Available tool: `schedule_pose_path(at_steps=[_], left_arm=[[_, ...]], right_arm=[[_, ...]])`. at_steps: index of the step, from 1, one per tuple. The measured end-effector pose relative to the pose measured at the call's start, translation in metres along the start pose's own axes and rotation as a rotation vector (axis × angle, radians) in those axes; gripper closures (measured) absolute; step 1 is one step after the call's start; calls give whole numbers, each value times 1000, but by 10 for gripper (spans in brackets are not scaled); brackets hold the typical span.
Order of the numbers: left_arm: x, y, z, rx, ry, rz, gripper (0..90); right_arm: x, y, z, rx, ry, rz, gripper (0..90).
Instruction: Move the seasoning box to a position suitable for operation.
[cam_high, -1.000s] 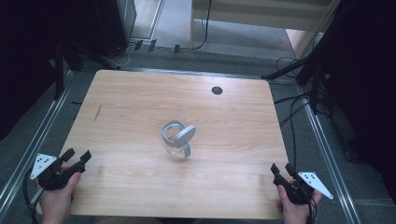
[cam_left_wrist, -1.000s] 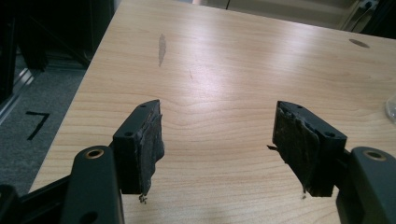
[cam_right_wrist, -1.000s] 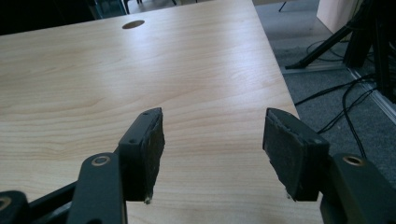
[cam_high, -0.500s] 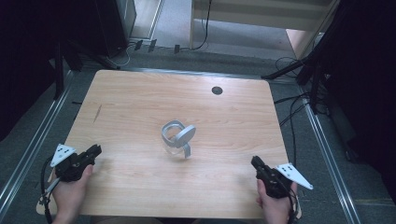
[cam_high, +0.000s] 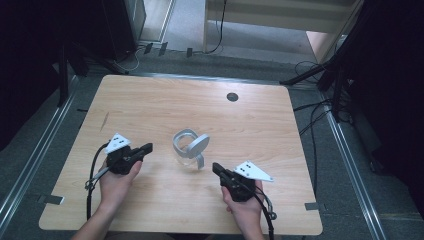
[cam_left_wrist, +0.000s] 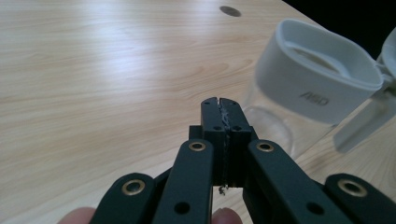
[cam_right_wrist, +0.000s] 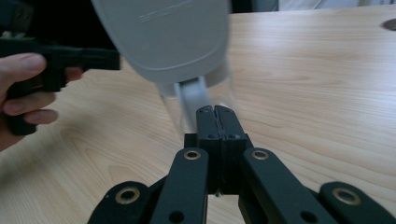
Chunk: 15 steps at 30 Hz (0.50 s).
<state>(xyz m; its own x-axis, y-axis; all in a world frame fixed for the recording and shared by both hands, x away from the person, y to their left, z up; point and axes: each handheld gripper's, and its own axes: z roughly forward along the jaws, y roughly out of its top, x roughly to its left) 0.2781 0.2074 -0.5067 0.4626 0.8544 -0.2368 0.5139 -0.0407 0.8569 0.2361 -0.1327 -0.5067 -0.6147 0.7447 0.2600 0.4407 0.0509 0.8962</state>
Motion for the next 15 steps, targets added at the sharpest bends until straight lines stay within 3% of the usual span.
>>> schedule_pose_path(at_steps=[5, 9, 15], left_arm=[[-11, 12, 18, 8, -7, 19, 900], [-15, 18, 29, 9, -37, 20, 900], [-21, 18, 32, 19, -66, 36, 900]], right_arm=[[14, -1, 27, 40, 49, -9, 900], [20, -1, 40, 77, 86, -53, 900], [10, 3, 47, 99, 74, -54, 900]])
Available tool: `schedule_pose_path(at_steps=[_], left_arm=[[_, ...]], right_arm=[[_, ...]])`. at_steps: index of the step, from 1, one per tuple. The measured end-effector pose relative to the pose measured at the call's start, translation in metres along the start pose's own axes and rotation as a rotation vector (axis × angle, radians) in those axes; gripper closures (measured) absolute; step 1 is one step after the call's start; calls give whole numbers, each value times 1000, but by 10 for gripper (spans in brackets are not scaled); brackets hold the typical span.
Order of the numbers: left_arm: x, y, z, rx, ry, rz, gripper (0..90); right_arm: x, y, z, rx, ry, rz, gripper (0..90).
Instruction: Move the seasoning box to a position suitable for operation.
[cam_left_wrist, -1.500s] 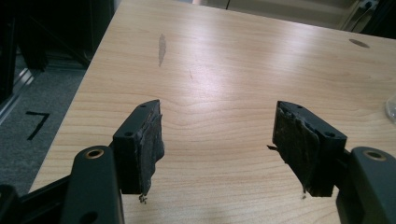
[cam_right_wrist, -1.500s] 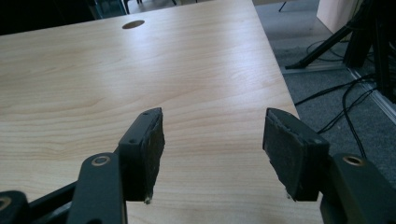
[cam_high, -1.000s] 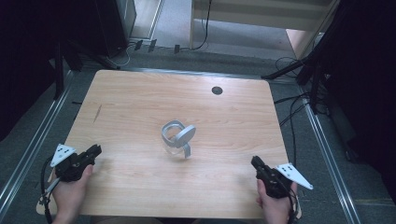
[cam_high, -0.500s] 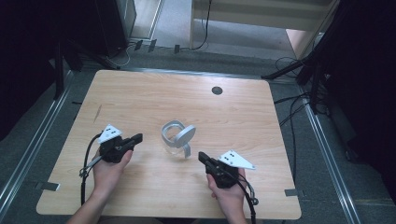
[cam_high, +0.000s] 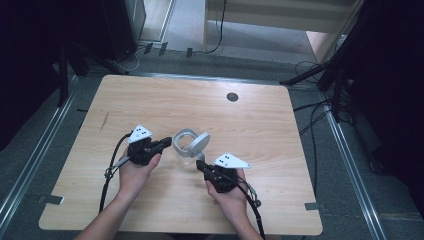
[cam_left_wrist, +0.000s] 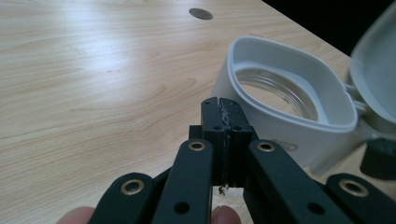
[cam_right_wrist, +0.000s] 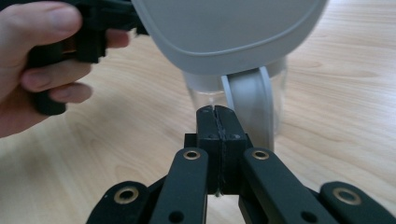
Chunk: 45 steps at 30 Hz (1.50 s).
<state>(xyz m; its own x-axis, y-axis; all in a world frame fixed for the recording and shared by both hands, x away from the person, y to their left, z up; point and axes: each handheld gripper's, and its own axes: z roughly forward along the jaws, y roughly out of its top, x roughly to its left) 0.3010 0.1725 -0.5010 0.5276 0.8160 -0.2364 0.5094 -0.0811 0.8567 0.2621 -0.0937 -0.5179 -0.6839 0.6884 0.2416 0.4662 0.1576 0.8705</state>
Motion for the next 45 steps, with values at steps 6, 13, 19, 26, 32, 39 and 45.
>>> schedule_pose_path(at_steps=[6, 13, 19, 26, 32, 39, 45], left_arm=[[-5, -3, 1, 3, -15, 12, 900], [-17, -4, 6, 15, -46, 26, 892], [-16, -3, 14, 13, -34, 32, 869], [10, 17, 30, -9, 32, -26, 879], [15, 29, 52, 14, -4, -24, 877], [12, 30, 54, 23, -52, 14, 900], [-3, 20, 45, 16, -51, 44, 900]], right_arm=[[-20, 6, 0, -12, -36, 42, 900], [-46, 19, 11, -16, -100, 60, 900], [-66, 29, 23, -23, -157, 92, 900], [-49, 23, 18, -75, -165, 100, 900], [-24, 21, 20, -60, -176, 108, 900], [-26, 22, 22, -52, -226, 170, 900], [-33, 24, 18, -67, -268, 200, 900]])
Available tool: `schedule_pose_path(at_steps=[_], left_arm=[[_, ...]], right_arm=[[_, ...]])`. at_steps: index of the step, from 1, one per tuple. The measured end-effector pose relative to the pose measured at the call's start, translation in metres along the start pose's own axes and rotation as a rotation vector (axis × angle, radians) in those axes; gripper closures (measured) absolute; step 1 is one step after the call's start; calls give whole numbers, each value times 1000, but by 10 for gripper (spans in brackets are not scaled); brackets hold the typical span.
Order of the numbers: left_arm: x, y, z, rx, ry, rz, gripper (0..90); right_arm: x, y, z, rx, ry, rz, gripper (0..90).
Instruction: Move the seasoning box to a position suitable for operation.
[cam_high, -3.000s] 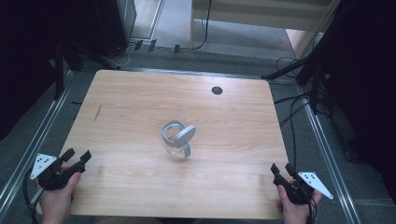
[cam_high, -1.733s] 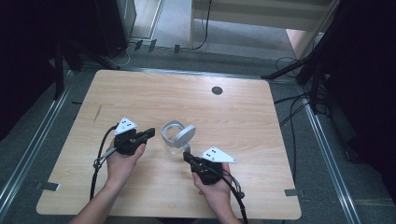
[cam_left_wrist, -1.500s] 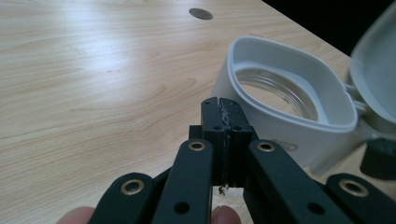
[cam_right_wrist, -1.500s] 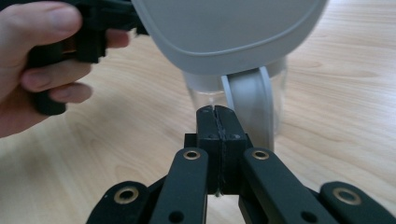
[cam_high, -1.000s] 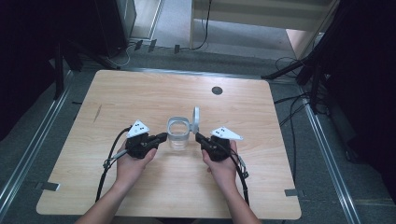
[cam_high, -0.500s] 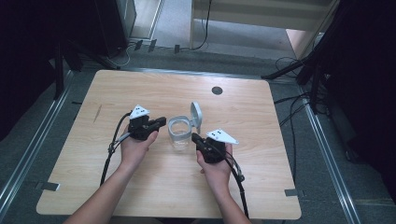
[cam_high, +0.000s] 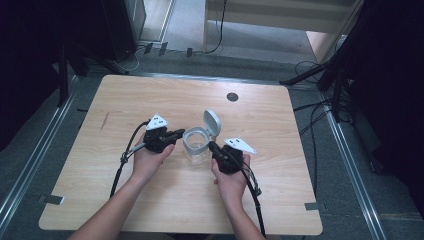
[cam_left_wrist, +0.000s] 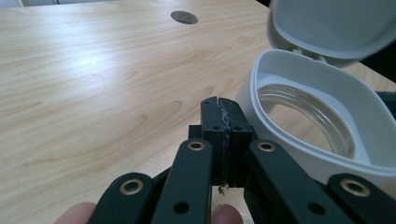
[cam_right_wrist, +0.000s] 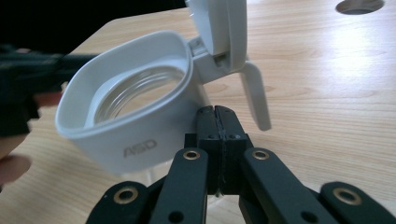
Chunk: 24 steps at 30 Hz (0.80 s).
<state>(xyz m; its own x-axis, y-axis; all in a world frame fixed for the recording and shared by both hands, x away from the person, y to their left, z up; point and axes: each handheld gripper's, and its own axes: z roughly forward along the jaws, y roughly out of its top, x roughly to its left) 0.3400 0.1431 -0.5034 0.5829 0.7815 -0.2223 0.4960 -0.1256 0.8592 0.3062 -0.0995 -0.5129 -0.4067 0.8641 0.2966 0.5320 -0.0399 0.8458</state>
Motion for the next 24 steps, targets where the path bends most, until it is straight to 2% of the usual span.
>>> schedule_pose_path(at_steps=[2, 9, 12, 20, 22, 24], left_arm=[[-3, -4, -3, -2, 0, -10, 900], [-23, -16, -16, -2, 5, 9, 900], [-30, -22, -21, 0, -11, 6, 885], [-44, -35, -29, -11, -19, 0, 869], [-42, -38, -30, -20, -24, 1, 825], [-40, -40, -32, -34, -21, -2, 692]], right_arm=[[0, 1, 0, -5, -5, -1, 900], [-3, 4, 0, -10, -27, 7, 900], [-5, 7, 0, -16, -19, 16, 900], [-7, 12, 0, -21, 5, -3, 900], [-7, 12, 0, -21, 9, -9, 900], [-9, 13, 0, -21, 15, -21, 900]])
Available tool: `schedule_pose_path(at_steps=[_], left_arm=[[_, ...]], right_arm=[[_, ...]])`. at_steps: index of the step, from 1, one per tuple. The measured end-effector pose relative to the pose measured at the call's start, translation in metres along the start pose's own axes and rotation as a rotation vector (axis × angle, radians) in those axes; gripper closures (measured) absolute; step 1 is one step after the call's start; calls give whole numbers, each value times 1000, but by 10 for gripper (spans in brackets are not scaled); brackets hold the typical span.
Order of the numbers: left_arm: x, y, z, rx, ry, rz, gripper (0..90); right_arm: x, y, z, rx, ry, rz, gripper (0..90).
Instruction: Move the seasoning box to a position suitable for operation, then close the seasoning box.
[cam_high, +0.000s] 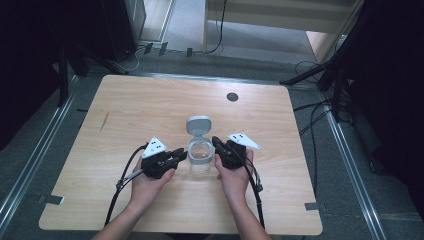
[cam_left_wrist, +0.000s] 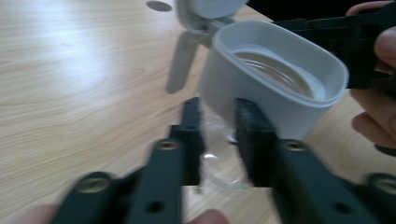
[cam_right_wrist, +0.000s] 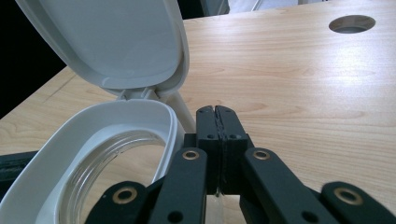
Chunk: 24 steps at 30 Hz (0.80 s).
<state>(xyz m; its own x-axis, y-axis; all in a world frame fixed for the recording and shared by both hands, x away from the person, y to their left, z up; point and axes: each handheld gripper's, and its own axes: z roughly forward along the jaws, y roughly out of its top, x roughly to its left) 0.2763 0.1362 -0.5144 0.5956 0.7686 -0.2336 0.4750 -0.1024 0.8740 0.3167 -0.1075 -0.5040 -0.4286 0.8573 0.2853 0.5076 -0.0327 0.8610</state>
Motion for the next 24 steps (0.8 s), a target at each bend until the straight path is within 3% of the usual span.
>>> schedule_pose_path(at_steps=[1, 3, 4, 6, 9, 16, 20, 24], left_arm=[[6, -4, -6, -12, 43, 6, 554], [14, -9, -14, -12, 101, 4, 383], [18, -12, -18, -15, 118, -8, 278], [34, -20, -33, -36, 116, -52, 158], [60, -35, -60, -78, 120, -83, 119], [103, -60, -112, -57, 253, -161, 135], [114, -70, -130, -47, 319, -161, 137], [115, -74, -134, -61, 331, -156, 137]], right_arm=[[-1, 1, 0, -1, -4, -7, 900], [-4, 2, -2, -3, -5, -13, 900], [-6, 3, -2, -9, 0, -14, 900], [-8, 6, -4, -11, -1, -19, 900], [-13, 11, -5, -23, 19, -18, 896], [-16, 24, -3, -25, 25, -34, 892], [-16, 31, 3, -16, 45, -61, 891], [-16, 40, 10, -13, 46, -73, 900]])
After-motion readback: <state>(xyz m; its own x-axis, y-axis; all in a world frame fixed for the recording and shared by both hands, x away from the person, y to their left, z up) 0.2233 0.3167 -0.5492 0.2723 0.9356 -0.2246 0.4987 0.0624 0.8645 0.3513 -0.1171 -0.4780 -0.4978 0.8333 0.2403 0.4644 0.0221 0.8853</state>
